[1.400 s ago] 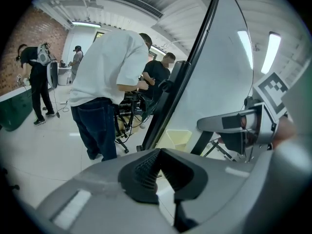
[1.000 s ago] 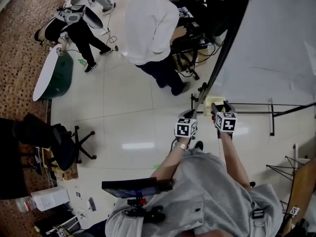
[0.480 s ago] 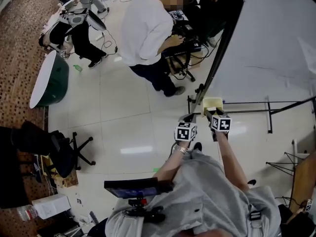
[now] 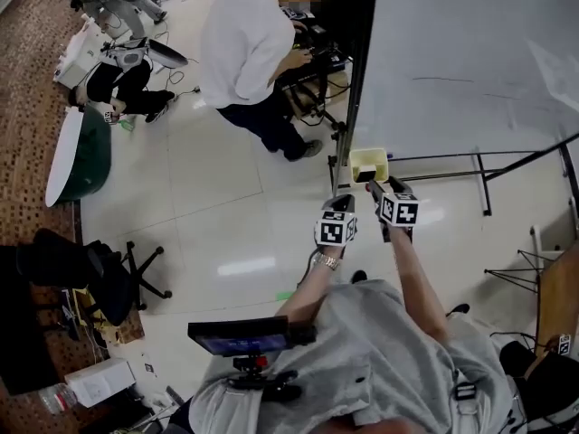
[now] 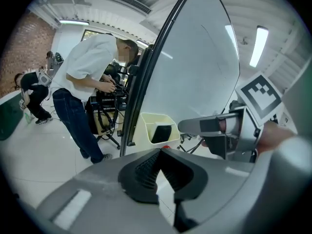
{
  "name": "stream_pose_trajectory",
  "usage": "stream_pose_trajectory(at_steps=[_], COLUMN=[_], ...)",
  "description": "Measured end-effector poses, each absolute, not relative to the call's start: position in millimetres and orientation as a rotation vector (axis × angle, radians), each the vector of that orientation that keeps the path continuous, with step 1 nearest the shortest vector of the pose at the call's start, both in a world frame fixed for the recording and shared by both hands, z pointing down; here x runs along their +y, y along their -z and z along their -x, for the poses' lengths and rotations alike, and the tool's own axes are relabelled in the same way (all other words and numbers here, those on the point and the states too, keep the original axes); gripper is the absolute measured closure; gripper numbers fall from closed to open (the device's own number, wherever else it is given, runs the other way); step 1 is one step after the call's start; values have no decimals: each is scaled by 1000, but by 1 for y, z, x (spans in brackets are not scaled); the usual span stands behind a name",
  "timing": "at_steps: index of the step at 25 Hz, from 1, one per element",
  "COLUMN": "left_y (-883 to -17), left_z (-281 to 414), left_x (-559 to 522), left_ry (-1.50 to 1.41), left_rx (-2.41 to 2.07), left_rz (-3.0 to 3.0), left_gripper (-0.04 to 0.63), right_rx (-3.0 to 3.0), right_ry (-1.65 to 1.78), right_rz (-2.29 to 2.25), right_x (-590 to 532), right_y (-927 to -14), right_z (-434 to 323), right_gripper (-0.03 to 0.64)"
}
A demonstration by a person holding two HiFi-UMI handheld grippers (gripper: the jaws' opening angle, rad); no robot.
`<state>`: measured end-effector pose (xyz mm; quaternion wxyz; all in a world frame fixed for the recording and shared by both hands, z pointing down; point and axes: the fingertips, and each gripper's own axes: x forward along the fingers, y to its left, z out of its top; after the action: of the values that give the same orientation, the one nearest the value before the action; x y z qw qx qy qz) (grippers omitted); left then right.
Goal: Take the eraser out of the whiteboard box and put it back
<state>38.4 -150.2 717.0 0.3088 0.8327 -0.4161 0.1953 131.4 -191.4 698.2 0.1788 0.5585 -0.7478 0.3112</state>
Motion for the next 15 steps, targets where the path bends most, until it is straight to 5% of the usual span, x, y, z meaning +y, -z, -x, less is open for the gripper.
stream_pose_trajectory(at_steps=[4, 15], left_y=[-707, -706], left_z=[-45, -52], left_x=[-120, -26], left_ry=[-505, -534], left_rx=[-1164, -1255], left_rz=[-2187, -2137], left_gripper=[592, 592], right_rx=[-2146, -2219], right_ry=[-847, -924], right_rz=[-1577, -1297], right_x=[-158, -43], right_y=[-688, -710], right_z=[-139, -106], right_gripper=[533, 555])
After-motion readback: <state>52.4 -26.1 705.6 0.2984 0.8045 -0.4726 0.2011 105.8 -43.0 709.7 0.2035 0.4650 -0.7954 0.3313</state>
